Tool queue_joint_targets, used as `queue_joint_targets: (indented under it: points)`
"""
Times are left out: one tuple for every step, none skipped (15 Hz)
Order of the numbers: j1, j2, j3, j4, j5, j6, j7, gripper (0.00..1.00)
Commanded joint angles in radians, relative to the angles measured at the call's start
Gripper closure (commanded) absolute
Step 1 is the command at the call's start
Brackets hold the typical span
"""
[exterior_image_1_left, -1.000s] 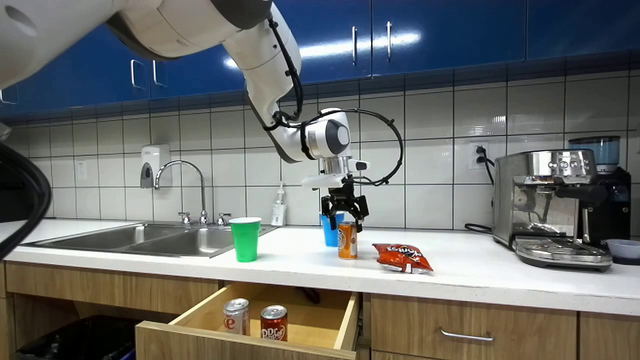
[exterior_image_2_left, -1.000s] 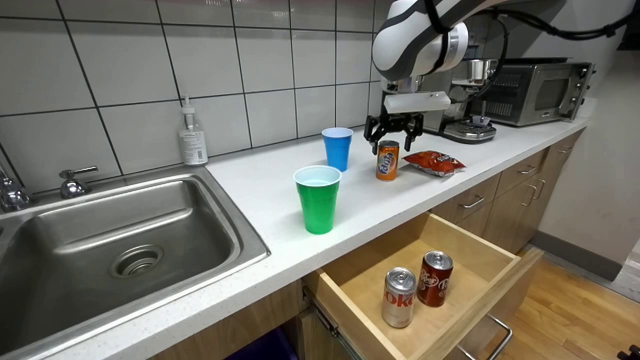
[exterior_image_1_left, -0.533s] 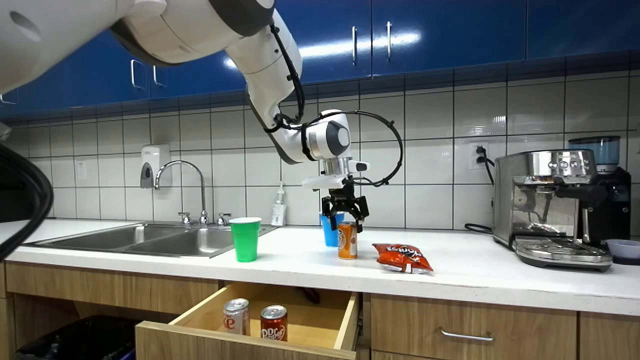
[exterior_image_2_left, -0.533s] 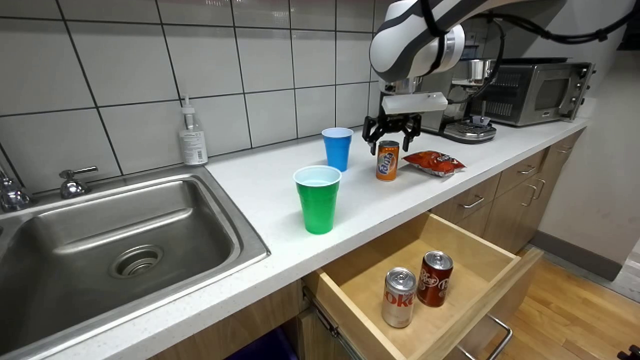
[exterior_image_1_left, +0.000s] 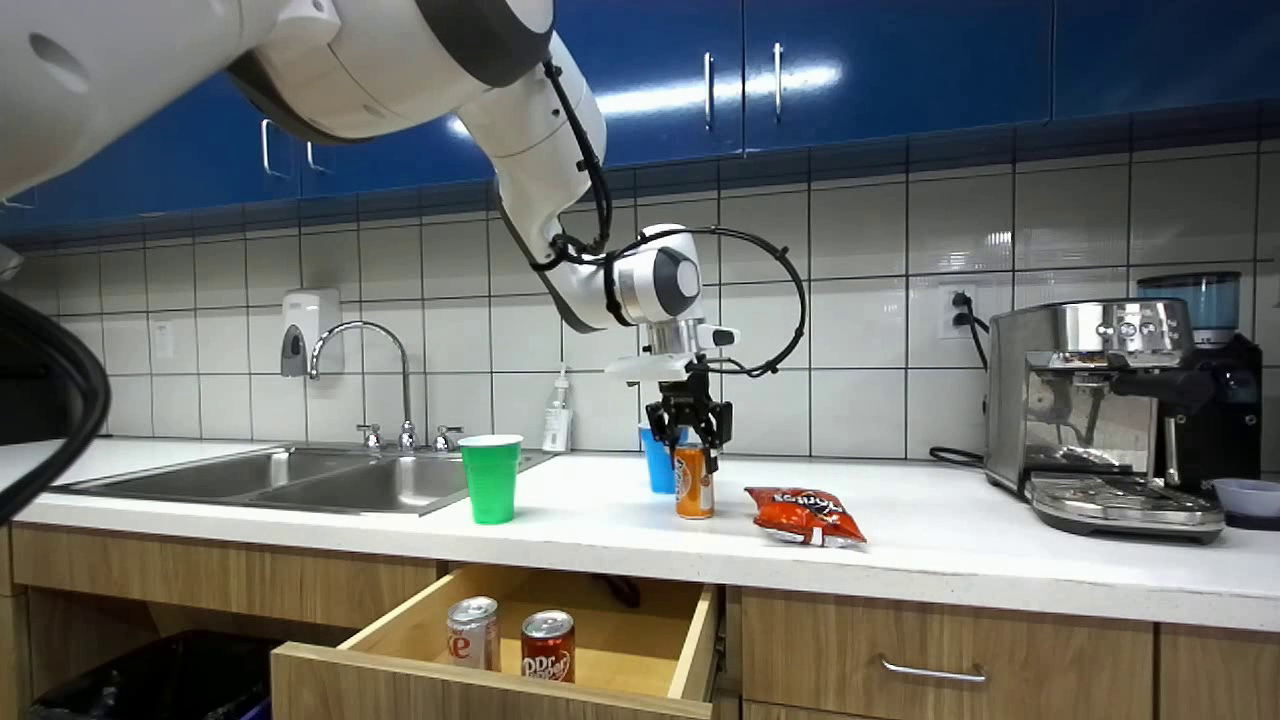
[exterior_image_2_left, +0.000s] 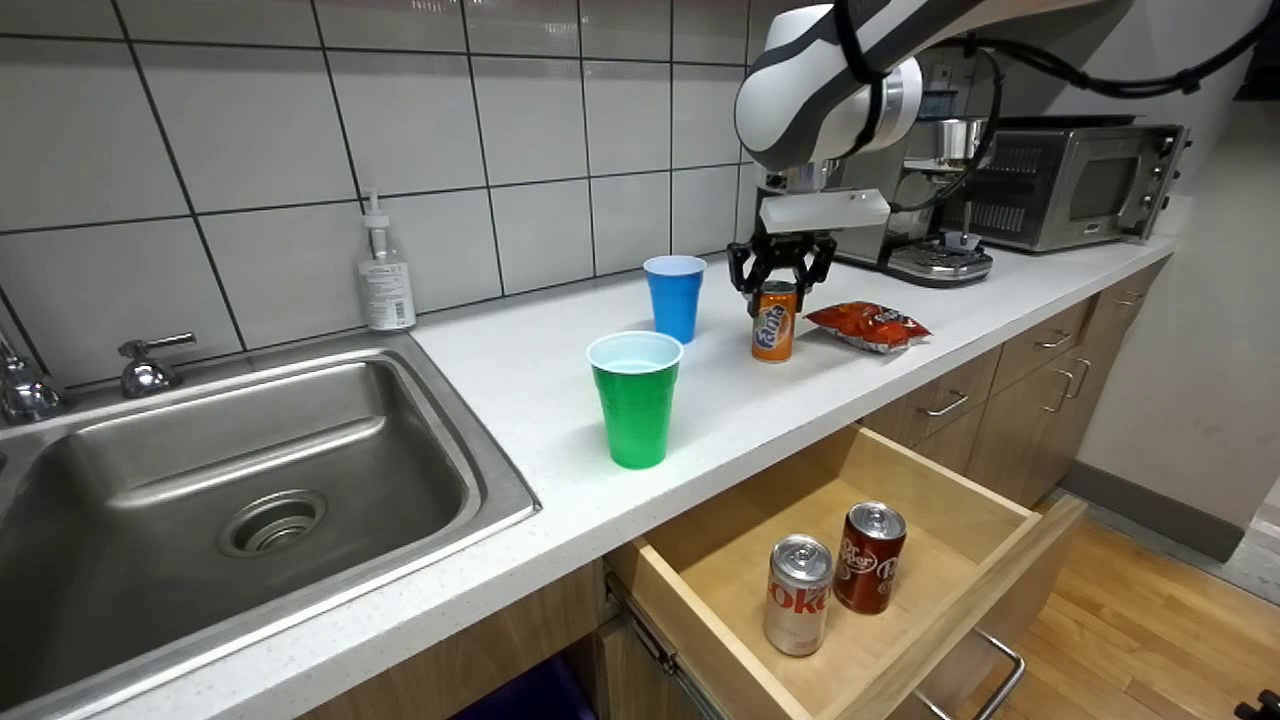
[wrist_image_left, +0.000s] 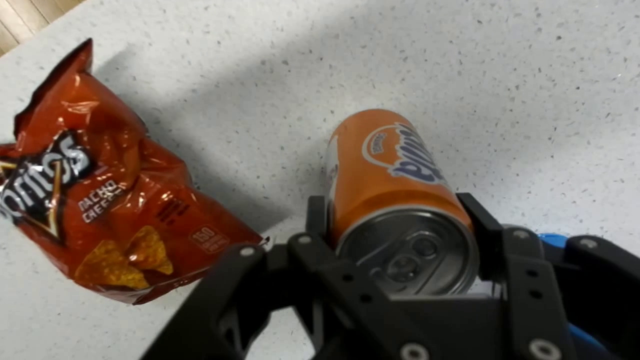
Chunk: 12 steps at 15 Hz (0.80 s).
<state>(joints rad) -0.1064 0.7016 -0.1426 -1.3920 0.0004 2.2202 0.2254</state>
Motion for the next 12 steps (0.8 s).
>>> queue_joint_targets:
  points:
    - [-0.012,0.017,0.007,0.046,0.012,-0.032,-0.005,0.62]
    - [-0.012,0.012,0.007,0.042,0.013,-0.029,-0.007,0.62]
    - [-0.015,0.004,0.012,0.034,0.018,-0.033,-0.015,0.62]
    - [-0.010,-0.012,0.008,0.012,0.010,-0.019,-0.014,0.62]
    - [-0.006,-0.028,0.006,-0.007,0.006,-0.015,-0.013,0.62]
    - [-0.004,-0.043,0.004,-0.026,0.003,-0.009,-0.014,0.62]
    - [-0.003,-0.055,0.004,-0.043,0.003,-0.008,-0.014,0.62]
    - [-0.003,-0.070,0.004,-0.060,0.003,-0.007,-0.015,0.62]
    - [-0.002,-0.082,0.003,-0.074,0.002,-0.004,-0.013,0.62]
    - [-0.002,-0.100,0.002,-0.096,0.001,0.002,-0.015,0.62]
    - [0.000,-0.114,0.000,-0.113,-0.001,0.005,-0.013,0.62]
    - [0.000,-0.132,-0.002,-0.134,-0.003,0.010,-0.011,0.62]
